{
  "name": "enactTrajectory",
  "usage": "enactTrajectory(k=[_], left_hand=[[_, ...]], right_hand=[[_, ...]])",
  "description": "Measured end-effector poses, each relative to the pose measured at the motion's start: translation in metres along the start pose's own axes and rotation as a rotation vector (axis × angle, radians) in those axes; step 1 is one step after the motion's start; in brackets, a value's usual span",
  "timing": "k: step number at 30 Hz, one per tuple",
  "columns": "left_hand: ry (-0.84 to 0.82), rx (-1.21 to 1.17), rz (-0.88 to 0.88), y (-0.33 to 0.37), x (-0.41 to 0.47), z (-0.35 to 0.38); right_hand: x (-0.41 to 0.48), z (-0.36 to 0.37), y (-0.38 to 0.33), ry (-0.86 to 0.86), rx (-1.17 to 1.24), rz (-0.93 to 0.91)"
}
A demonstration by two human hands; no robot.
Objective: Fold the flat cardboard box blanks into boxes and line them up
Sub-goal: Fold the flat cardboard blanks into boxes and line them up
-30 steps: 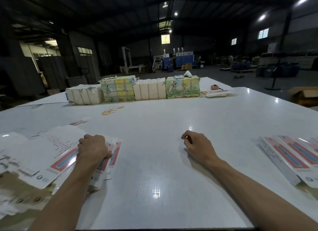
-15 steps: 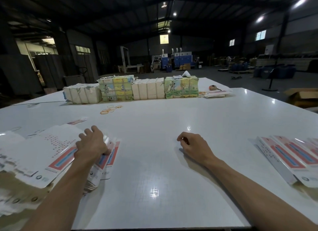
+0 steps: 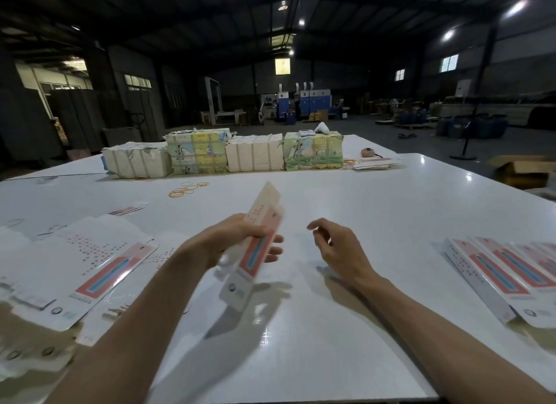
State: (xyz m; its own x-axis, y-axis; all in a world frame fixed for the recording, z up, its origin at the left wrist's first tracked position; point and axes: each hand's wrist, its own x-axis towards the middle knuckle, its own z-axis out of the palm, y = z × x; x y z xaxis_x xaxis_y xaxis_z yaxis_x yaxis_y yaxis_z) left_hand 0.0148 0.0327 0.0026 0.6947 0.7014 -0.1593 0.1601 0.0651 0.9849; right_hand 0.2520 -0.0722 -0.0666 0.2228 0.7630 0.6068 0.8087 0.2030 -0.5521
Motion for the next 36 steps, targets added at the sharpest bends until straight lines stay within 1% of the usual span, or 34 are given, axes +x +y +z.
enactTrajectory(k=[3,5,6,8,10,12,14,17,19,22,24,26,29,31,34,36], left_hand=[[-0.114,-0.085,0.020,-0.014,0.013,0.038],[-0.171,-0.125,0.055,-0.034,0.021,0.058],[-0.200,-0.164,0.071,-0.043,0.025,0.065],[-0.251,-0.235,0.088,-0.055,0.028,0.074],[-0.276,-0.251,0.113,-0.061,0.030,0.076],[-0.279,-0.232,0.141,-0.064,0.032,0.075],[-0.267,-0.226,0.158,-0.066,0.032,0.075],[-0.277,-0.306,0.159,-0.066,0.032,0.076],[-0.297,-0.316,0.151,-0.064,0.031,0.077],[-0.329,-0.288,0.171,-0.060,0.031,0.080],[-0.329,-0.312,0.182,-0.060,0.030,0.081],[-0.317,-0.305,0.184,-0.061,0.031,0.080],[-0.298,-0.236,0.178,-0.060,0.030,0.079],[-0.324,-0.216,0.161,-0.057,0.028,0.080],[-0.363,-0.189,0.088,-0.050,0.024,0.082],[-0.382,-0.206,0.073,-0.046,0.022,0.083]], right_hand=[[0.003,-0.004,-0.004,0.144,0.054,-0.068],[0.004,-0.006,-0.003,0.169,0.050,-0.114],[0.004,-0.006,-0.001,0.156,0.049,-0.117],[0.005,-0.006,0.001,0.076,0.066,-0.072],[0.004,-0.005,0.001,-0.020,0.102,-0.005],[0.002,-0.005,0.000,-0.061,0.109,0.016],[0.001,-0.006,-0.002,-0.064,0.090,-0.004],[0.005,-0.009,-0.007,-0.046,0.120,-0.005],[0.008,-0.012,-0.011,-0.043,0.184,0.031],[0.011,-0.013,-0.018,-0.053,0.301,0.142],[0.012,-0.016,-0.021,-0.070,0.397,0.235],[0.013,-0.021,-0.023,-0.076,0.470,0.286],[0.014,-0.031,-0.021,-0.090,0.558,0.297],[0.015,-0.035,-0.018,-0.094,0.617,0.287],[0.016,-0.038,-0.014,-0.110,0.681,0.307],[0.017,-0.039,-0.013,-0.136,0.759,0.320]])
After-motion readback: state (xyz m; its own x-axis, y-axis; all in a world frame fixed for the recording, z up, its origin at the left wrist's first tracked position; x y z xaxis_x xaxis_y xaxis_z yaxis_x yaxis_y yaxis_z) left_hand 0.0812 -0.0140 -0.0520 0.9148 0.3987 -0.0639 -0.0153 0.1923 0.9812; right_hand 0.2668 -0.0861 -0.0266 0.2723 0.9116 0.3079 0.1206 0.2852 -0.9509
